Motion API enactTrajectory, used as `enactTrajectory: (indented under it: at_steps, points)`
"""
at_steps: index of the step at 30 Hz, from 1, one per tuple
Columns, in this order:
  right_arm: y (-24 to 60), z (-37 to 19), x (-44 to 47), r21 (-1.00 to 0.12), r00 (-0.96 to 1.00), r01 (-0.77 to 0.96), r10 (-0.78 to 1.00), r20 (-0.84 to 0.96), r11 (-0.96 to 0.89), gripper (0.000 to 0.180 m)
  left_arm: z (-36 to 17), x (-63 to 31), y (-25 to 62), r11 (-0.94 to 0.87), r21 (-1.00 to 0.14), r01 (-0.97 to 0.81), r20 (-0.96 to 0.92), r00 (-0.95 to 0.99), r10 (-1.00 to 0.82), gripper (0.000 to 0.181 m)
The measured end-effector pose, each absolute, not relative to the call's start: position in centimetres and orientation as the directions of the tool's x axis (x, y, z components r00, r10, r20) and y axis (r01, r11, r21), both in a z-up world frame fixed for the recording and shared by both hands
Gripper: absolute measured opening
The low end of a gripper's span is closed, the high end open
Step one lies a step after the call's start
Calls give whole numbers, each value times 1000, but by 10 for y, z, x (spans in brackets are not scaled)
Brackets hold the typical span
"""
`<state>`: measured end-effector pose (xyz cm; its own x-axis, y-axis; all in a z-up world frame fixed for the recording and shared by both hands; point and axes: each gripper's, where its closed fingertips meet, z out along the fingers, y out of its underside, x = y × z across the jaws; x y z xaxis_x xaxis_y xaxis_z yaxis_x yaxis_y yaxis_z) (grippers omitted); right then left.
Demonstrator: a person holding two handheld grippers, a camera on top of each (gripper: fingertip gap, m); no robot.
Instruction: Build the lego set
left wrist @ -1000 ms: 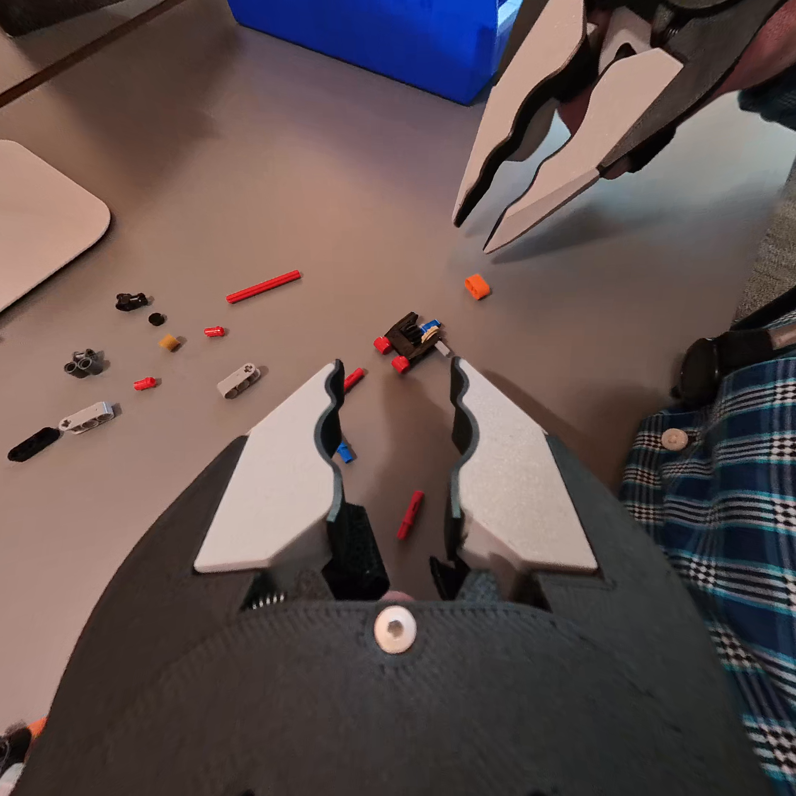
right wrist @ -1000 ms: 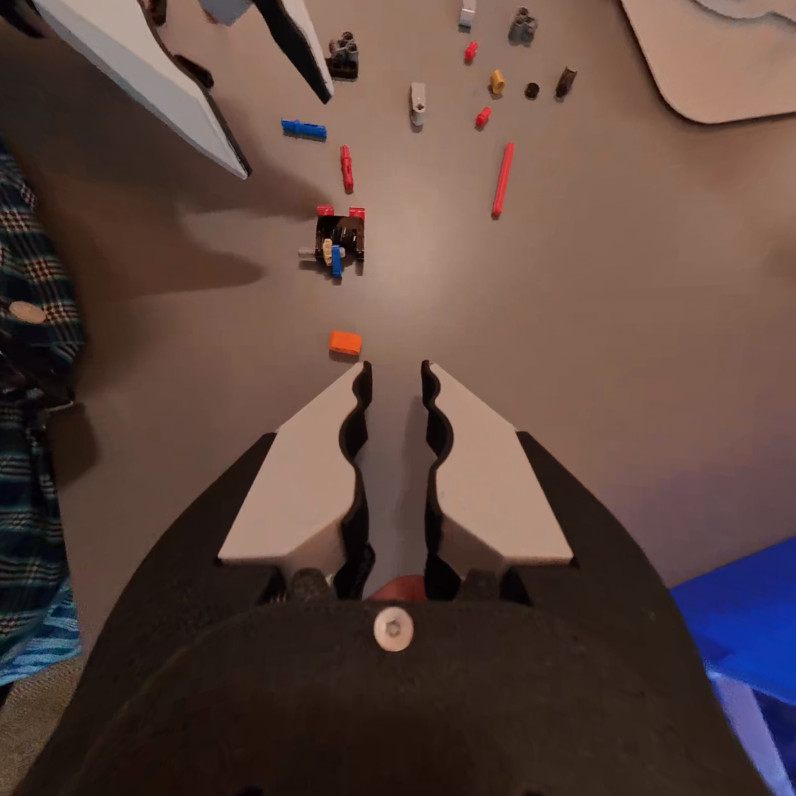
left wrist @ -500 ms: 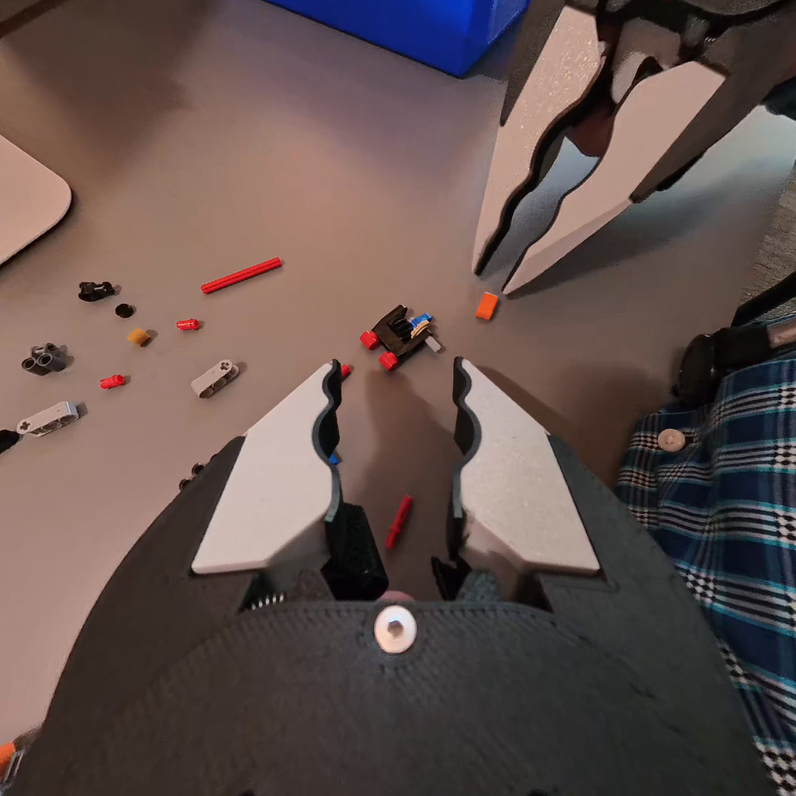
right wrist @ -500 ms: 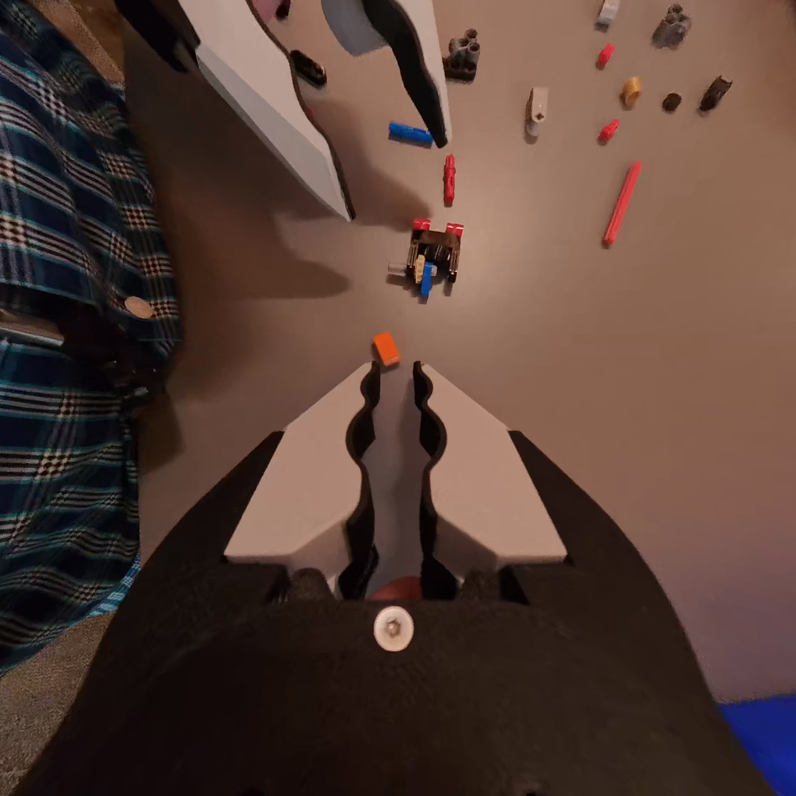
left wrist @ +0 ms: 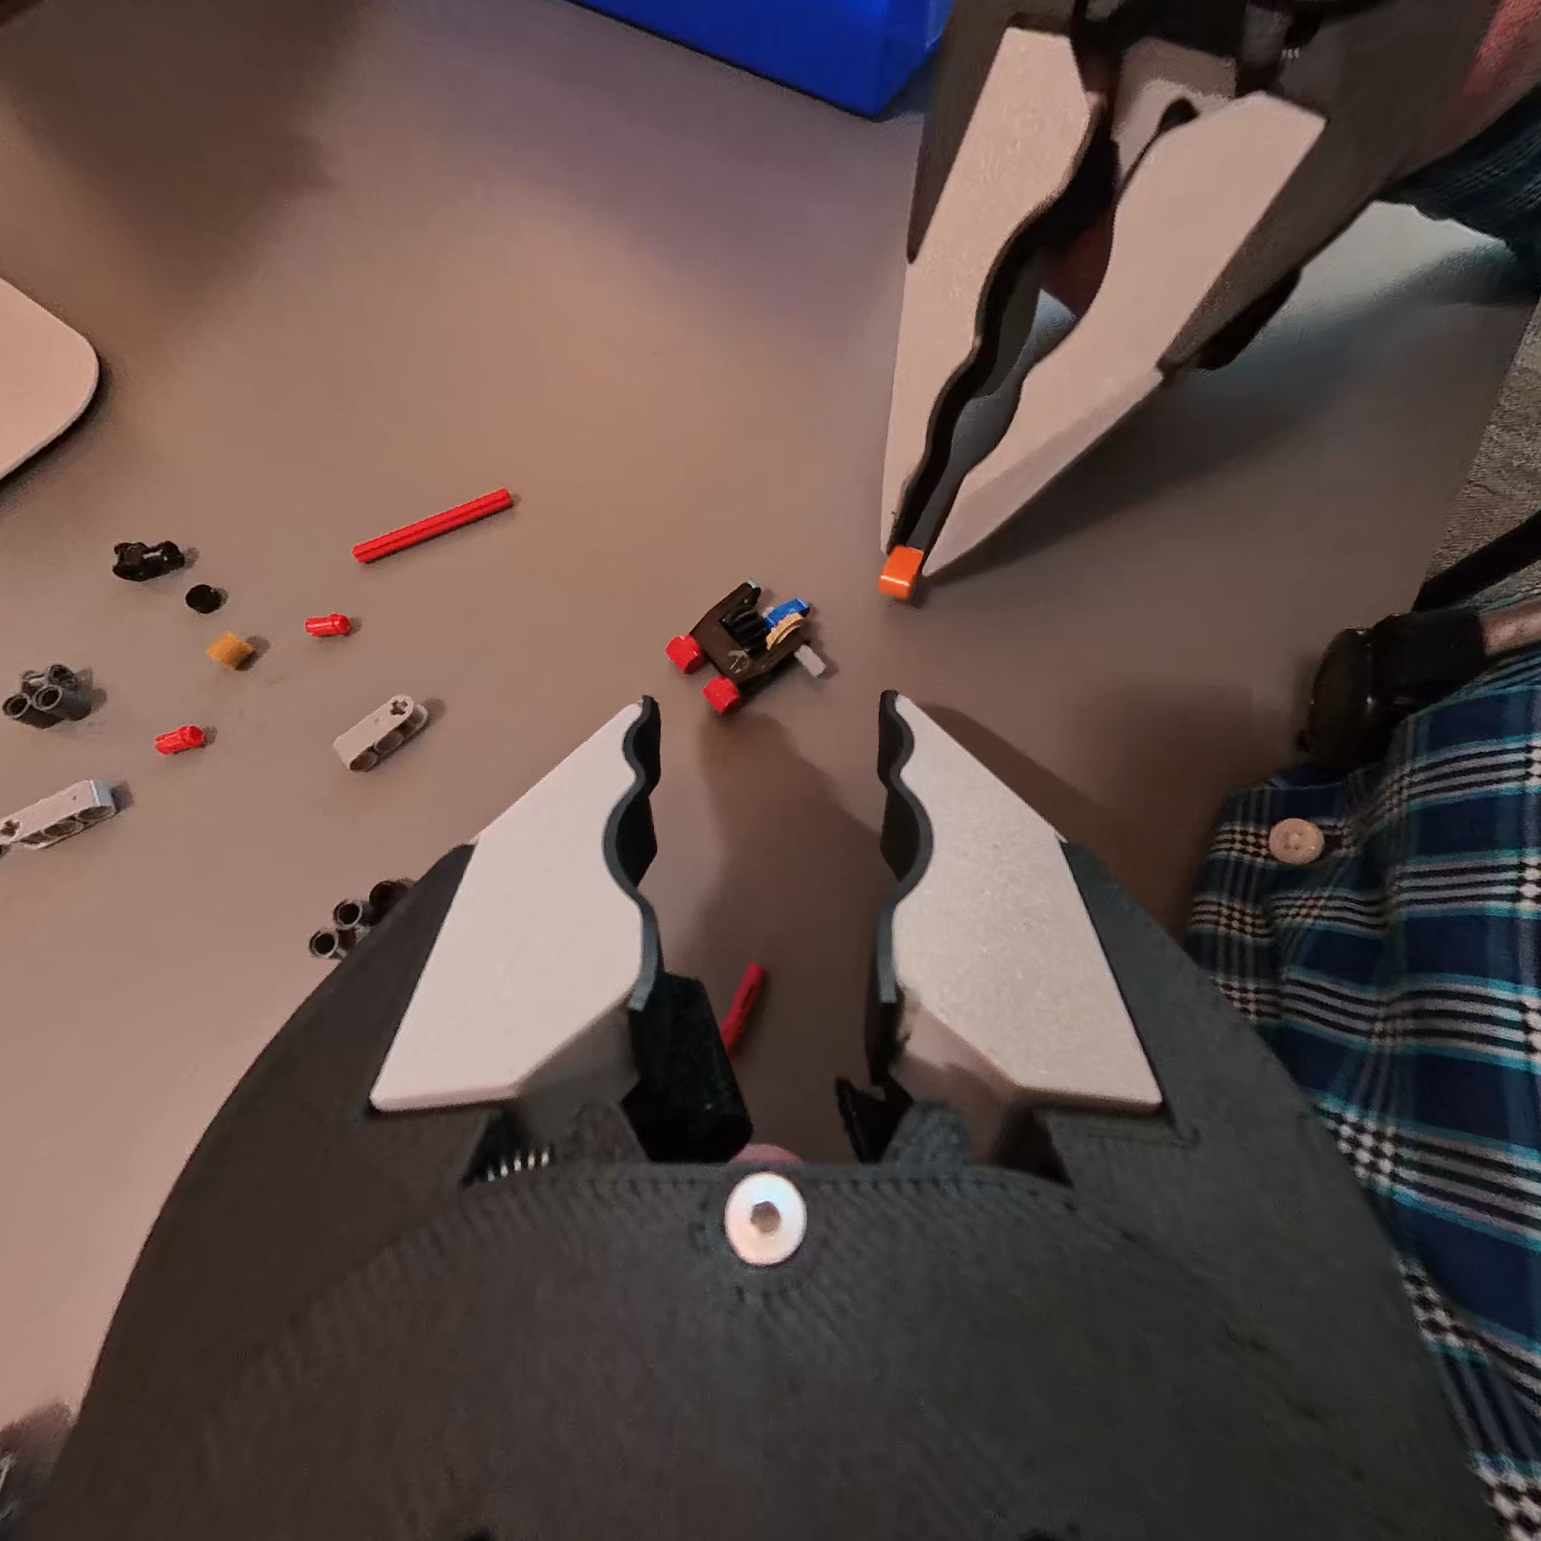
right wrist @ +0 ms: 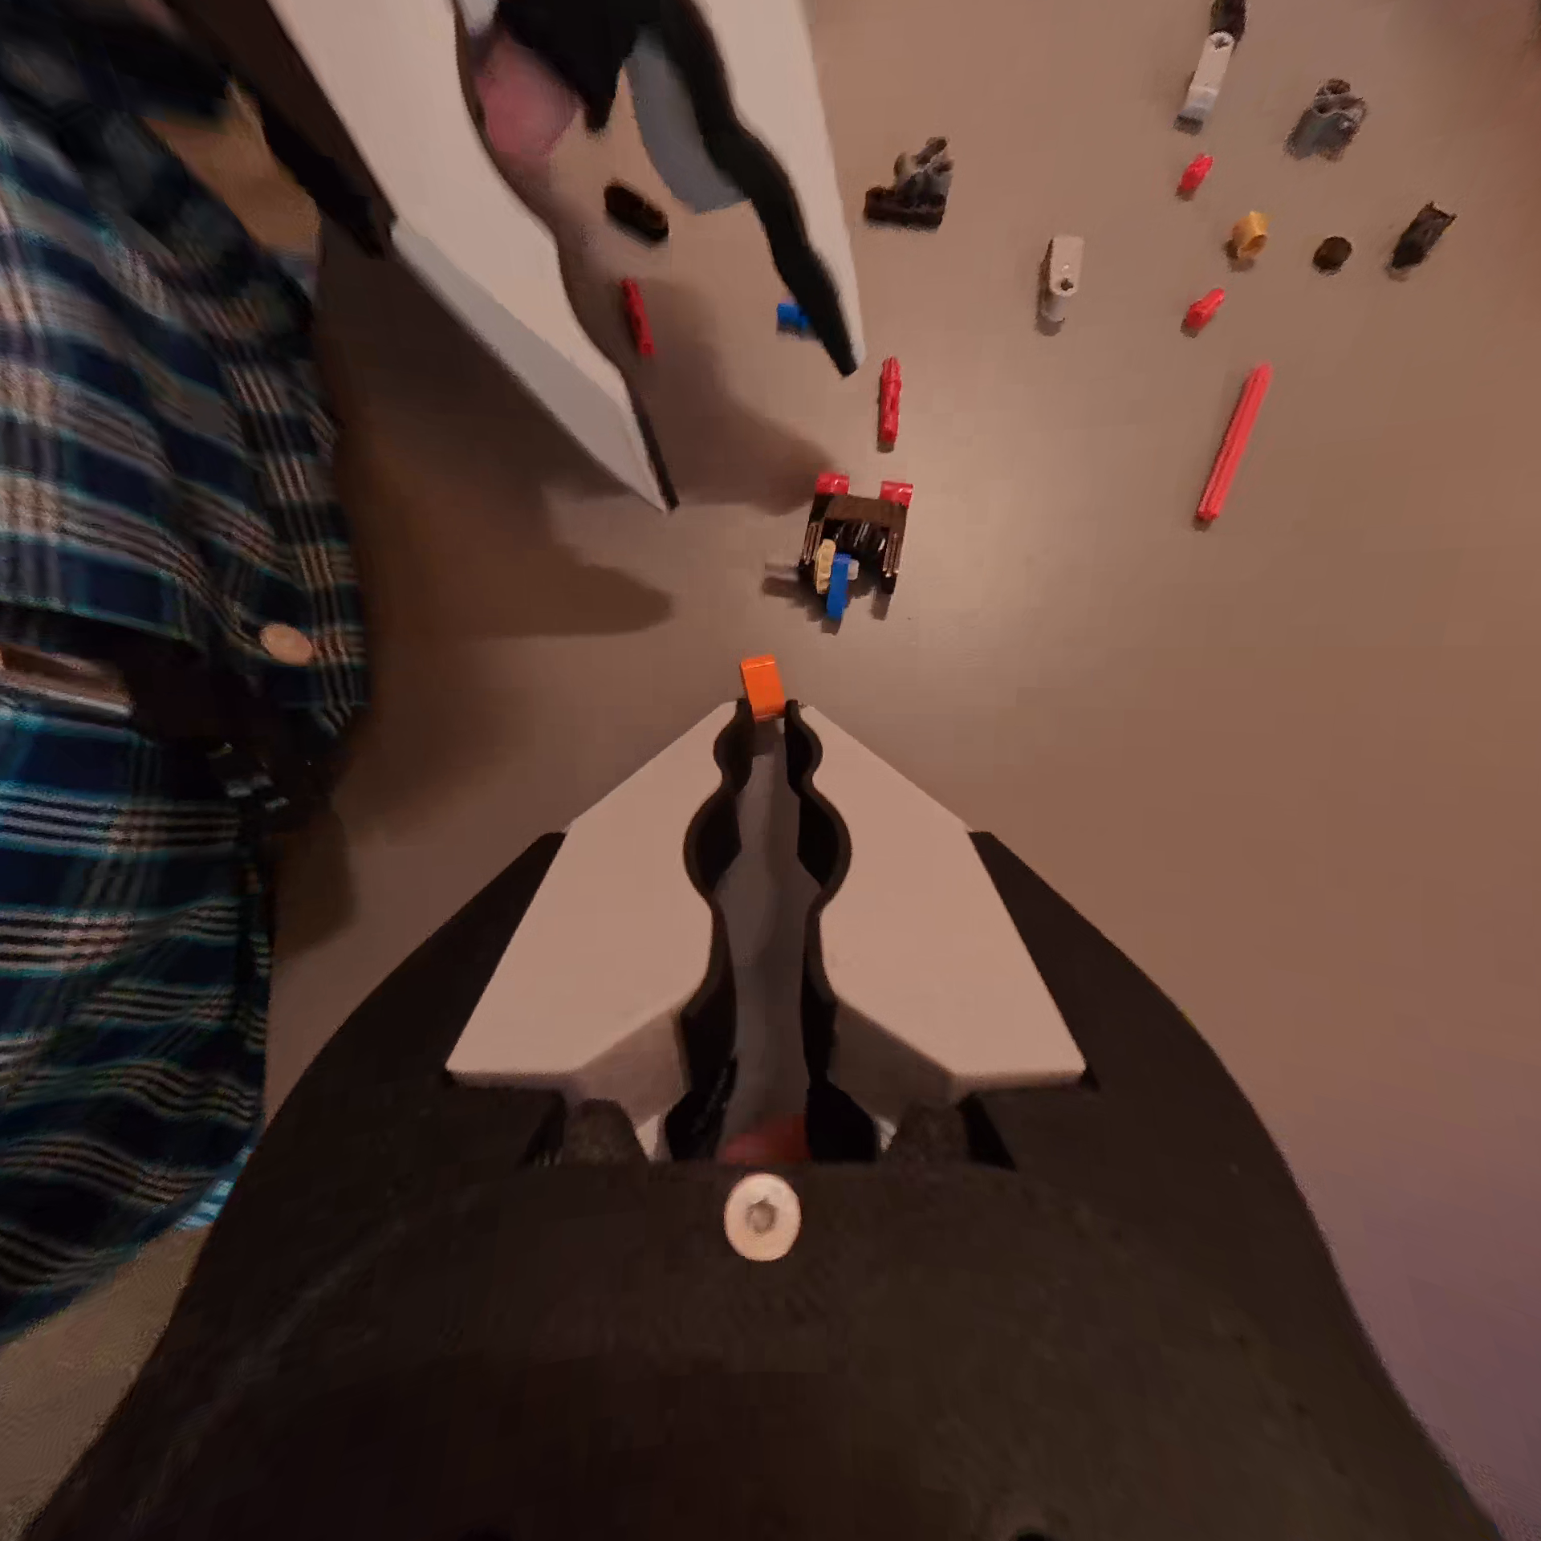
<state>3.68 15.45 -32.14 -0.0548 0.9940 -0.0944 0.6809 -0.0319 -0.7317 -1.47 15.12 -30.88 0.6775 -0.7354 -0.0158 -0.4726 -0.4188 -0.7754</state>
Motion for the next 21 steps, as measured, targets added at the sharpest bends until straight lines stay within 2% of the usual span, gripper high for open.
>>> enactTrajectory:
  at_steps: [4,6,13,21]
  points:
    - [159,-304,35,-767,20,568,936,-350,-299,5,-308,-10,152,-411,-777,-477,-22,674,-739,51]
    - [162,-300,36,-764,37,537,914,-403,-359,4,-307,-9,154,-408,-776,-480,-29,674,-738,51]
    - [165,-290,36,-768,45,483,888,-457,-420,4,-299,2,159,-360,-788,-500,-74,657,-750,46]
    - [169,-298,40,-772,82,495,906,-414,-398,4,-318,-12,170,-506,-725,-467,-39,762,-646,53]
